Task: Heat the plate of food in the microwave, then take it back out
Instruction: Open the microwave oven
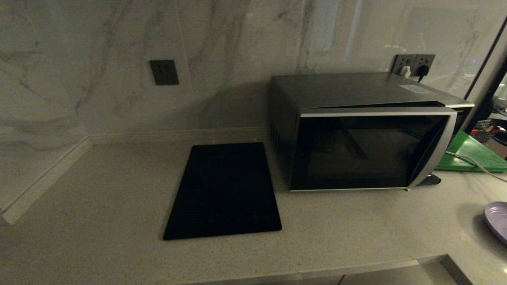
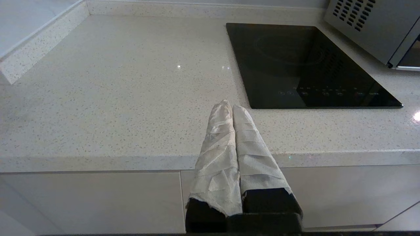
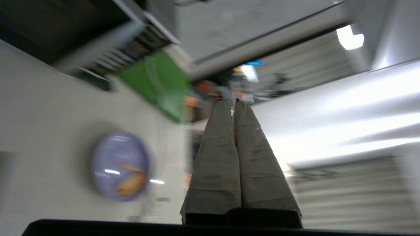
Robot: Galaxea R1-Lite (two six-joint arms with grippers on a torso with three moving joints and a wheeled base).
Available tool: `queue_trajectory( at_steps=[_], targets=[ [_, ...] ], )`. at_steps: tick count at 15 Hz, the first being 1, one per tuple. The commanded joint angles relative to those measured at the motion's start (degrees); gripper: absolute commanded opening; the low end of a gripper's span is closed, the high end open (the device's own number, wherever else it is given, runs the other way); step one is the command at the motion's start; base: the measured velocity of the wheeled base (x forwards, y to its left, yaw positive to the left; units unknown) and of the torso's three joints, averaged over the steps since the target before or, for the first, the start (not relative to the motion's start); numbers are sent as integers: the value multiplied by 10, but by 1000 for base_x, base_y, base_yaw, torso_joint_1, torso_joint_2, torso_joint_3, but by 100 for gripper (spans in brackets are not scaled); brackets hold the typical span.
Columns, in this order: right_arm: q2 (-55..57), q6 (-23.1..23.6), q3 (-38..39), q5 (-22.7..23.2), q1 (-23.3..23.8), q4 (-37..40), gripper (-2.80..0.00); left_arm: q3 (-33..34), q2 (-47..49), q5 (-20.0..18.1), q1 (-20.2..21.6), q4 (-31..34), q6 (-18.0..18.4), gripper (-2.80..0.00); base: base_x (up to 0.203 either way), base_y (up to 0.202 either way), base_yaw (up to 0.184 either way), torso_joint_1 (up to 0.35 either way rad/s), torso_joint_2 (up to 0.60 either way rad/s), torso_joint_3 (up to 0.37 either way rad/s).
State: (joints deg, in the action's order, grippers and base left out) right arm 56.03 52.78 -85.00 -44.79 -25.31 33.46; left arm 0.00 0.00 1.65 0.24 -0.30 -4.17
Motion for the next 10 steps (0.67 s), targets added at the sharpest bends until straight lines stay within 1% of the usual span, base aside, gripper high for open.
queue_trajectory(
  at_steps=[1, 2, 3, 4, 5, 6, 7, 8, 10],
  targets=[
    [-2, -105, -55, 63, 30, 84, -280, 0, 0, 0, 0, 0, -1, -280, 0, 0, 0, 0, 0, 0],
    [-2, -144, -79, 128, 63, 117, -280, 0, 0, 0, 0, 0, -1, -280, 0, 0, 0, 0, 0, 0],
    [-3, -195, -101, 204, 101, 150, -280, 0, 1, 0, 0, 0, -1, -280, 0, 0, 0, 0, 0, 0],
    [-5, -265, -118, 284, 142, 180, -280, 0, 1, 0, 0, 0, -1, -280, 0, 0, 0, 0, 0, 0],
    [-6, -345, -128, 348, 175, 198, -280, 0, 1, 0, 0, 0, -1, -280, 0, 0, 0, 0, 0, 0],
    [-8, -428, -129, 409, 203, 209, -280, 0, 1, 0, 0, 0, -1, -280, 0, 0, 0, 0, 0, 0],
    [-10, -488, -122, 456, 235, 215, -280, 0, 1, 0, 0, 0, -1, -280, 0, 0, 0, 0, 0, 0],
    [-15, -509, -103, 474, 261, 218, -280, 0, 1, 0, 0, 0, -1, -280, 0, 0, 0, 0, 0, 0],
    [-32, -522, -67, 485, 276, 219, -280, 0, 1, 0, 0, 0, -1, -280, 0, 0, 0, 0, 0, 0]
  ],
)
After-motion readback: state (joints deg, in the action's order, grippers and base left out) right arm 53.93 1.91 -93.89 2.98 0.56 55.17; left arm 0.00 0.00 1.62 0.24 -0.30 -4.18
